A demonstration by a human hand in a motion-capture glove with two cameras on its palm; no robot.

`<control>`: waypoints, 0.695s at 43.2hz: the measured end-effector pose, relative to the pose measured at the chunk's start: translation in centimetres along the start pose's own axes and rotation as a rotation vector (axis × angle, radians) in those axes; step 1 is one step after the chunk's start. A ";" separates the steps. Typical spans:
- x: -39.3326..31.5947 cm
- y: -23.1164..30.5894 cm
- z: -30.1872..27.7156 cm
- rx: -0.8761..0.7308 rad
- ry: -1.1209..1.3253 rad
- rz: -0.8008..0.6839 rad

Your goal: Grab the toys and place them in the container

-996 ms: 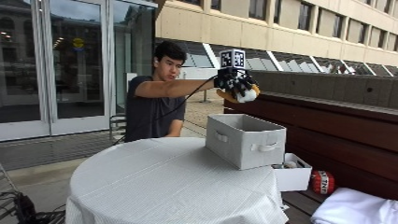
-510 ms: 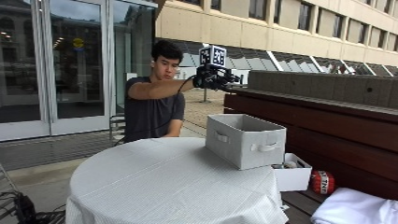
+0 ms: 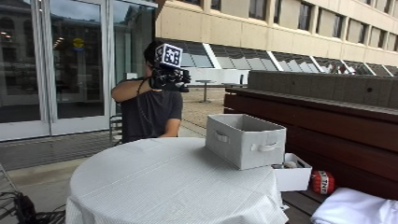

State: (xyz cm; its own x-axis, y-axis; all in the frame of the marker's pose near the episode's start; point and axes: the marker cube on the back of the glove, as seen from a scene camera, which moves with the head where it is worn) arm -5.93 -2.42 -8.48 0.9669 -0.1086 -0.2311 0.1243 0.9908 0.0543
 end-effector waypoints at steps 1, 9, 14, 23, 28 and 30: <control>0.3 0.2 0.1 -0.002 0.002 0.007; 3.3 2.7 0.8 -0.045 0.007 0.036; 5.1 3.3 1.9 -0.049 0.006 0.046; 7.5 5.2 3.3 -0.052 0.018 0.049; 7.6 6.9 3.2 -0.117 0.029 0.147; 7.3 7.7 2.8 -0.189 0.040 0.241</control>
State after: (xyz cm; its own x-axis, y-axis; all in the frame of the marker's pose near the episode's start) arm 2.73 4.20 -7.03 0.9536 0.1306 -0.2713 -0.1545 0.9856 -0.0686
